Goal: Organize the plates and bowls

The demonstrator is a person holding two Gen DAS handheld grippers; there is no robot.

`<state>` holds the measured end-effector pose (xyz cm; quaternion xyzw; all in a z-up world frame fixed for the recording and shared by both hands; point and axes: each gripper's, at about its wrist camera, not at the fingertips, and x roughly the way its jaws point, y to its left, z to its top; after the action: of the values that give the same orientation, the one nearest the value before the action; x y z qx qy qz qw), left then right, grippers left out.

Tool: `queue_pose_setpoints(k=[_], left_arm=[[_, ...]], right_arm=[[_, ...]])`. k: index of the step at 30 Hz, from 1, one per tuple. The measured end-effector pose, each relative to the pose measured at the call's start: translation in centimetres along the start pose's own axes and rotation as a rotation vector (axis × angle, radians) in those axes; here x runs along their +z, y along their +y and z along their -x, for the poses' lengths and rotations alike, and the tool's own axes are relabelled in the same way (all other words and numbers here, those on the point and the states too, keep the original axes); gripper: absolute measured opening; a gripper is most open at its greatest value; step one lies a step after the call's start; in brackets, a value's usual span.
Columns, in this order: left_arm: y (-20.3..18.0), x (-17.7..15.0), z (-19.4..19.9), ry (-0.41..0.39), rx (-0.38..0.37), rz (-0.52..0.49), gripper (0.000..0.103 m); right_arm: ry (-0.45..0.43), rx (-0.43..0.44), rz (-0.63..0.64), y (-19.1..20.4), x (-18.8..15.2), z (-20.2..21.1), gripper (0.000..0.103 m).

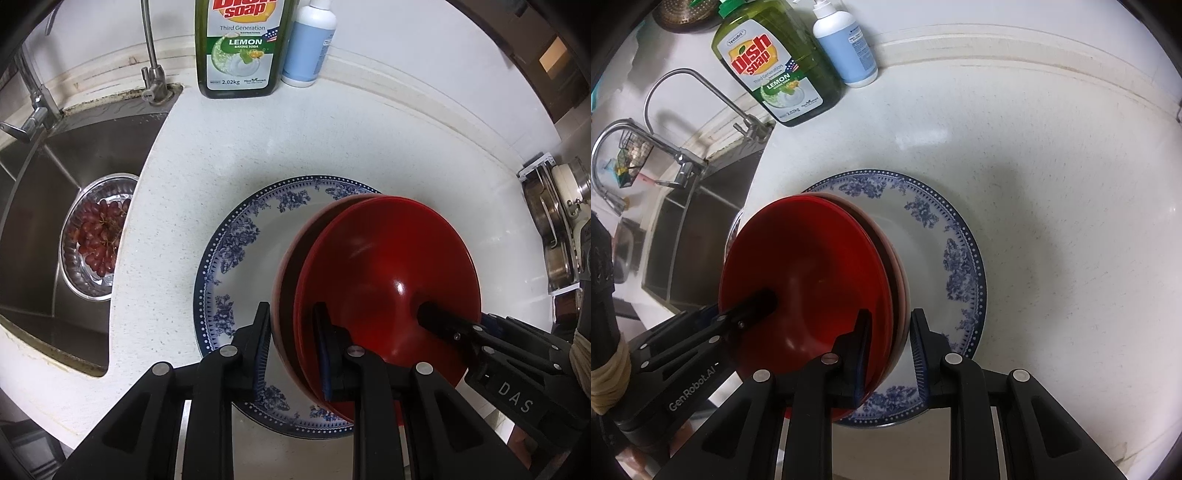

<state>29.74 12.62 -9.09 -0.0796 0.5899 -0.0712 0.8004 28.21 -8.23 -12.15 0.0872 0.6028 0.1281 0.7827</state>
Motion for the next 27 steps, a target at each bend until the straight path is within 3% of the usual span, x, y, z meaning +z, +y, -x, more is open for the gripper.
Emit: queue_pose_setpoints(k=[3,7,9,10,11,16,18,22,27], left_arm=[[0.0,0.0,0.0,-0.004,-0.006,-0.002,0.023],[0.1,-0.2,0.7,-0.04,0.006,-0.021,0.04],[0.0,-0.3,1.7,-0.077,0.022,-0.035,0.042],[-0.1,-0.4,2.0,-0.09,0.027,-0.045,0.048],[-0.2,-0.6,2.6,-0.11,0.032,-0.059,0.055],[-1.3,-2.4,5.5,-0.244,0.083,-0.13,0.068],[-1.6,-3.4,6.5,-0.295,0.085,-0.133,0.074],[-1.9,-5.2,8.2,-0.378,0.078,-0.1,0.086],[-3.2,-7.4,9.8,-0.451,0.111,-0.093,0.09]], right_arm=[[-0.017,0.001,-0.002,0.0,0.1,0.0,0.024],[-0.036,0.004,0.014,0.2,0.0,0.1,0.03],[-0.063,-0.008,0.015,0.2,-0.2,0.4,0.046],[-0.083,-0.021,0.011,0.1,-0.4,0.7,0.049],[-0.103,-0.034,0.012,0.1,-0.6,1.2,0.051],[-0.209,-0.089,0.021,0.0,-2.2,3.9,0.053],[-0.256,-0.106,0.028,-0.1,-3.0,5.0,0.063],[-0.347,-0.136,0.045,-0.3,-4.7,7.1,0.071],[-0.439,-0.143,0.029,-1.3,-6.9,9.1,0.076]])
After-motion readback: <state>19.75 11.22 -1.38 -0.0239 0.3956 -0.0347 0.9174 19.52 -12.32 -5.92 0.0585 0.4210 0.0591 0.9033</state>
